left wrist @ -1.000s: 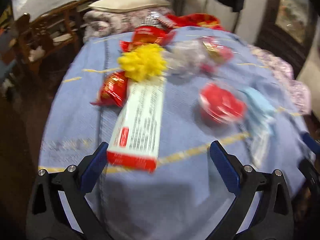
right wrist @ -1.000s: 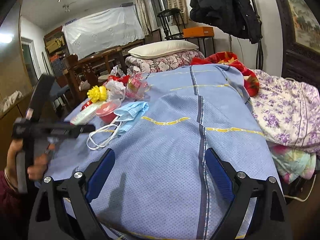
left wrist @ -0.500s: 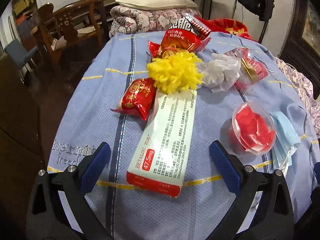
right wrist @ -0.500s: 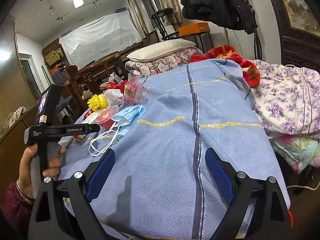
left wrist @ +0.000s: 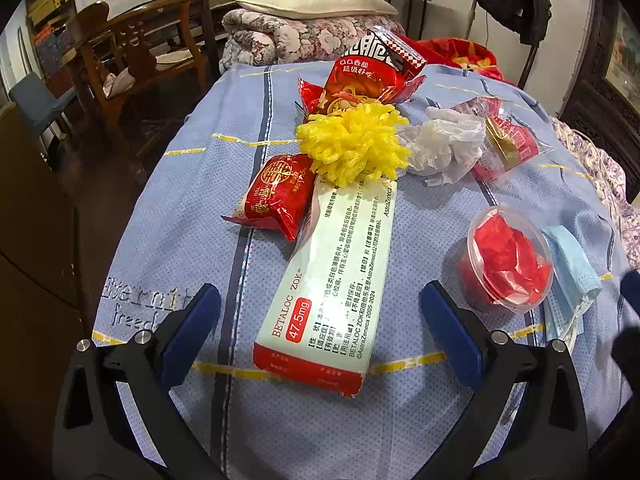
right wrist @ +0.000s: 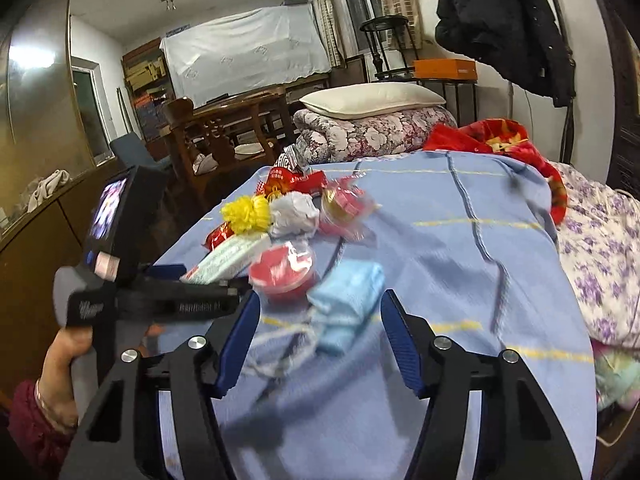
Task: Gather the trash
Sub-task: 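Grasp the blue face mask with right tool while left tool grasps the white medicine box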
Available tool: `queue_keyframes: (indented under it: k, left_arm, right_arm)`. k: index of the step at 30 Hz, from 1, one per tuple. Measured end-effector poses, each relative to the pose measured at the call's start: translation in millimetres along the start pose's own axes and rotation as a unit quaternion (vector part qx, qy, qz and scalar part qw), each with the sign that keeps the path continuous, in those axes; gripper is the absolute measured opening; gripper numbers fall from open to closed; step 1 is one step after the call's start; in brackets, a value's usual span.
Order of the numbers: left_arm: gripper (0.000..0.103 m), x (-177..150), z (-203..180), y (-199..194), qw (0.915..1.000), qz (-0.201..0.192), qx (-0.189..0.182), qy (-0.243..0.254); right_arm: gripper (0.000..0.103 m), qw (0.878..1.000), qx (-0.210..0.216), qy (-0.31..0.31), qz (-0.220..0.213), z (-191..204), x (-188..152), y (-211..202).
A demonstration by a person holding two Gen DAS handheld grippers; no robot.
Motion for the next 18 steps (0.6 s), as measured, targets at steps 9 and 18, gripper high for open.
queue_keyframes:
  k: [9, 18]
  left_arm:
    - [0.097, 1.6, -2.2, 0.9, 1.0, 0.0, -0.004, 0.002]
    - [0.082, 1.8, -1.8, -9.0, 0.9992, -0.016, -0.036, -0.012]
  right_arm:
    - [0.009, 0.999, -0.002, 0.041, 0.022, -8.4, -0.2, 10.3]
    - [0.01, 0.998, -0.004, 0.06, -0.024, -28.6, -15.4, -60.5]
Point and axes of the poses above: each gripper's, at about its wrist camera, not at the fingertips, and y roughly the way its jaws point, z to its left, x to its top, the point moved 9 cm from there along y, roughly the way its jaws point, and after that the axes turned 1 degree about -y, right-handed, at the moved point
